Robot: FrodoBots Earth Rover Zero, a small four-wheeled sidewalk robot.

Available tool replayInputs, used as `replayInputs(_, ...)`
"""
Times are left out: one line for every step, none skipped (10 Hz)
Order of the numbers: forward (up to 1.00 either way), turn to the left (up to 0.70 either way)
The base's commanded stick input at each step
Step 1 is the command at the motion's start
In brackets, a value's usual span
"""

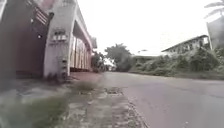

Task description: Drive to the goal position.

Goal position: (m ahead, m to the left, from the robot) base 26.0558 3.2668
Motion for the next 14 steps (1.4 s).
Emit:
replayInputs(0.7,-0.35)
replayInputs(0.7,-0.35)
replayInputs(0.7,-0.35)
replayInputs(0.7,-0.35)
replayInputs(0.7,-0.35)
replayInputs(0.7,-0.35)
replayInputs(0.7,-0.35)
replayInputs(0.7,-0.35)
replayInputs(0.7,-0.35)
replayInputs(0.7,-0.35)
replayInputs(0.7,-0.35)
replayInputs(0.7,-0.35)
replayInputs(0.7,-0.35)
replayInputs(0.7,-0.35)
